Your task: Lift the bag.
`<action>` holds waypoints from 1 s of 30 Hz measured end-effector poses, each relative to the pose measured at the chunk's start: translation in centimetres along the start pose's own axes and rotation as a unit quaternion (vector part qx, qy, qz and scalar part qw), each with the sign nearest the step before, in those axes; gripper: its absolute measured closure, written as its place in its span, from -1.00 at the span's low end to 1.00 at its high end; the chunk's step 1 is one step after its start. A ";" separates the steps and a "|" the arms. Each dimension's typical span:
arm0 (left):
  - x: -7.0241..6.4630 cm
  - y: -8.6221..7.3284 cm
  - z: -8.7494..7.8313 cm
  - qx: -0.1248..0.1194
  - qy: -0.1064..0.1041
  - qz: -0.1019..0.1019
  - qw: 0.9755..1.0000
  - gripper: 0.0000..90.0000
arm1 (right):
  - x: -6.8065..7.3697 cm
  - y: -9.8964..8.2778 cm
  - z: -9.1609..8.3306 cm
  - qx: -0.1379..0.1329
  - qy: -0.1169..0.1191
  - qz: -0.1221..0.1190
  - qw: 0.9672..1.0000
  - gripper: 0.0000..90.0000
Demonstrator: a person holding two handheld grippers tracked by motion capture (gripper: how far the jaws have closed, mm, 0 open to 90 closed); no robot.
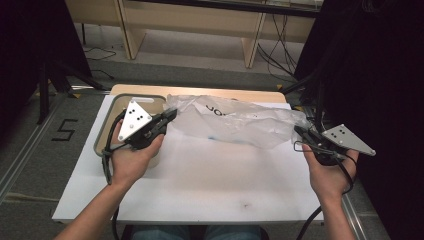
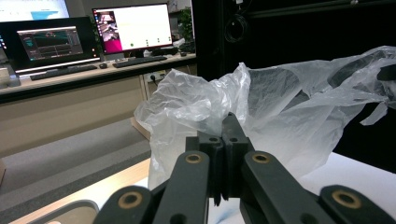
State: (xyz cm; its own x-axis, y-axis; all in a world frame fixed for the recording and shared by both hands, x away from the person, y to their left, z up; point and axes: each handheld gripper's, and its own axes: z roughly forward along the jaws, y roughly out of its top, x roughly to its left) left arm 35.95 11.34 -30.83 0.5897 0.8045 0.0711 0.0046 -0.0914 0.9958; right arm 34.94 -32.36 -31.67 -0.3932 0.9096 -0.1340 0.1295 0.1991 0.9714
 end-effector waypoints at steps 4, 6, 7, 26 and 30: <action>0.0 0.4 0.0 -0.005 0.000 0.001 1.000 0.98 | -0.1 0.2 -0.1 -0.004 -0.002 0.000 1.000 1.00; 0.0 0.7 -0.1 -0.009 0.000 0.003 1.000 0.99 | -0.1 0.4 -0.1 -0.006 -0.003 -0.001 1.000 1.00; -0.1 0.9 -0.1 -0.012 0.000 0.004 1.000 0.98 | -0.1 0.5 -0.2 -0.008 -0.004 -0.001 1.000 1.00; 0.5 1.8 0.2 -0.022 0.005 0.007 1.000 0.98 | -0.3 1.2 -0.1 -0.022 -0.012 0.000 1.000 1.00; 0.9 1.1 1.2 -0.011 0.009 0.002 1.000 0.98 | -0.2 0.6 0.8 -0.020 -0.015 0.007 1.000 1.00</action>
State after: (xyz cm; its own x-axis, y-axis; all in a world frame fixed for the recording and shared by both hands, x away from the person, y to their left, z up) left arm 37.44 11.23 -29.70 0.5755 0.8142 0.0764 -0.0154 -0.0827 0.9965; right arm 35.79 -32.13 -31.25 -0.3631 0.9233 -0.1252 0.0978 0.1714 0.9803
